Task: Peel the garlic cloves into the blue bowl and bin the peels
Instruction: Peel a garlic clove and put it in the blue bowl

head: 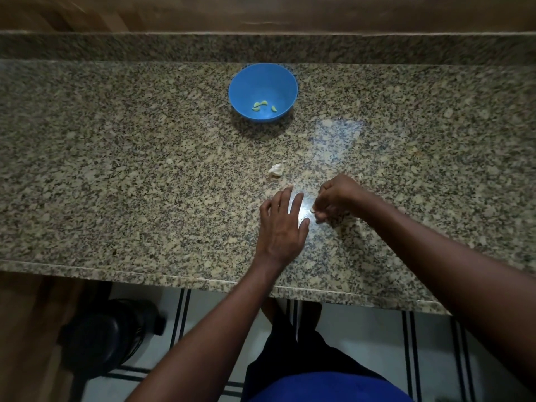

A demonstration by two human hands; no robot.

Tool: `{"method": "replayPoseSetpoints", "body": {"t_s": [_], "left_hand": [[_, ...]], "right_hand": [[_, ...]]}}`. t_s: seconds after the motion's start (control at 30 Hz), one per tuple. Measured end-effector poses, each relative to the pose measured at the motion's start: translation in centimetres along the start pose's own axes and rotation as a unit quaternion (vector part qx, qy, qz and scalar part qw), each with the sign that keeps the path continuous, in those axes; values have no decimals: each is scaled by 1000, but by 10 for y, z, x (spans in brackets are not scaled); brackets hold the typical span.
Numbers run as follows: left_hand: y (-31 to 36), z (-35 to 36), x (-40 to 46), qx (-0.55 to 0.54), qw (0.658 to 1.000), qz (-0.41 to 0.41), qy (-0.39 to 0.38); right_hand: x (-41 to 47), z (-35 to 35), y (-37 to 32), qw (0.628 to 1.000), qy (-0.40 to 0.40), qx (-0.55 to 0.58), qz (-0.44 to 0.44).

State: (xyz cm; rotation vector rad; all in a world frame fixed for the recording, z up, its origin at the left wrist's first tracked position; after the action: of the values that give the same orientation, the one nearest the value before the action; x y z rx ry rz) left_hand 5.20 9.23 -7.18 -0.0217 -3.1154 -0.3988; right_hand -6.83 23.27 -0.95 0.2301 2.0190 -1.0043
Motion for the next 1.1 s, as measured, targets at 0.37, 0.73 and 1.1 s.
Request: {"method": "replayPoseSetpoints", "body": {"t_s": [0.37, 0.73, 1.1], "left_hand": [[-1, 0, 0, -7, 1000, -1, -3], [-5, 3, -3, -8, 1000, 11, -15], [-6, 1, -7, -6, 1000, 19, -17]], "right_hand": [[-11, 11, 22, 996, 48, -5, -69], [3, 16, -8, 995, 28, 24, 95], [-7, 33, -21, 976, 168, -89, 102]]}}
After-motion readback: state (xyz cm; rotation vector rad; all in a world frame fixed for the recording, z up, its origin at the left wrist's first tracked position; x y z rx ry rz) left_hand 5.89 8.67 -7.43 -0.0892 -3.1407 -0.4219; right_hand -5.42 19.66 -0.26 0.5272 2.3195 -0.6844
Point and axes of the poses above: each hand's wrist, its own x-axis towards the middle knuckle, its own z-axis out of the palm, y = z × x, the point moved 1 cm from there along x, towards the middle knuckle, and after that the axes turned 1 degree about -y, right-handed, at the moved point
